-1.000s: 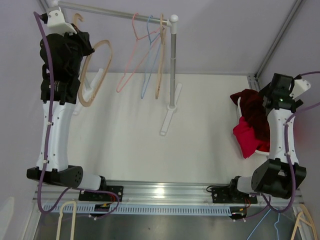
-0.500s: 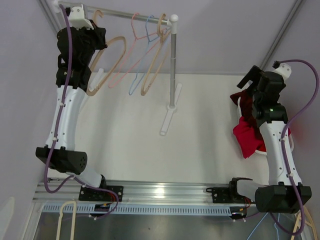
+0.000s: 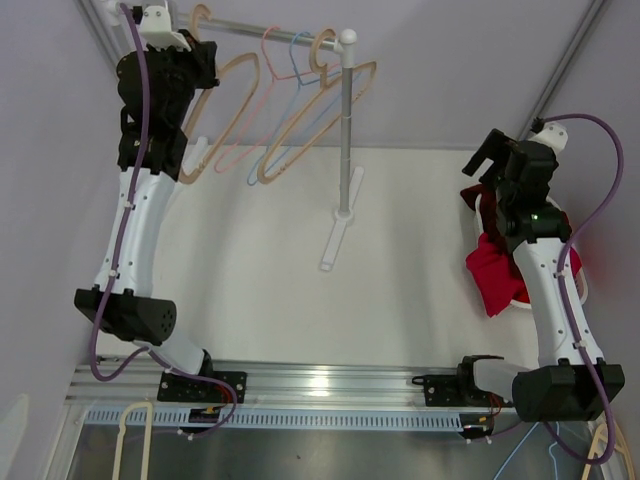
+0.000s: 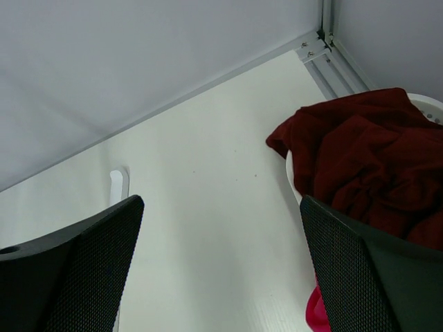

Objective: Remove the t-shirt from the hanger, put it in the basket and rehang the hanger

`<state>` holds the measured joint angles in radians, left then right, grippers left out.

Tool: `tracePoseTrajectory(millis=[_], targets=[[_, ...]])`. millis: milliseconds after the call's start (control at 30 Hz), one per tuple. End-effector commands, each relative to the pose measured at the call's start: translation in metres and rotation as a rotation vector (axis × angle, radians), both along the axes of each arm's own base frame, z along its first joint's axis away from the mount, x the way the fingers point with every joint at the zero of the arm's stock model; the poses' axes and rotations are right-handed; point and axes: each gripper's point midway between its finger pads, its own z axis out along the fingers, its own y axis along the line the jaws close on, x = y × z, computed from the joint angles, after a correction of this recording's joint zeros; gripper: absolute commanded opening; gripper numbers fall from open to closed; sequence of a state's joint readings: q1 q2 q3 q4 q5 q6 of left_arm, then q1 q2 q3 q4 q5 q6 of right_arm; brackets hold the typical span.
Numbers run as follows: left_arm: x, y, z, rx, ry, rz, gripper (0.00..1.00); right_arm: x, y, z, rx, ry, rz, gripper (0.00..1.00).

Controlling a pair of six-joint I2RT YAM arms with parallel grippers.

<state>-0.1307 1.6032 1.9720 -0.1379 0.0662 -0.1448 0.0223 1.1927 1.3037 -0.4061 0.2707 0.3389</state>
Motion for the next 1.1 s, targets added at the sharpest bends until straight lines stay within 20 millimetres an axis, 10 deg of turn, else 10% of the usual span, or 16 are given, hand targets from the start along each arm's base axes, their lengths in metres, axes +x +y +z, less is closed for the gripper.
tracePoseTrajectory(millis=[0,1067], targets=[[-0.021,-0.010,0.054,0.003,-0.156,-0.041,0.01,0.009,0.006,0.011,-0.005,-0.044,0.023,0.99],[0.028,-0.059,-0.005,0.050,-0.010,-0.163,0.02,0.014,0.017,0.006,-0.001,-0.042,0.061,0.99]])
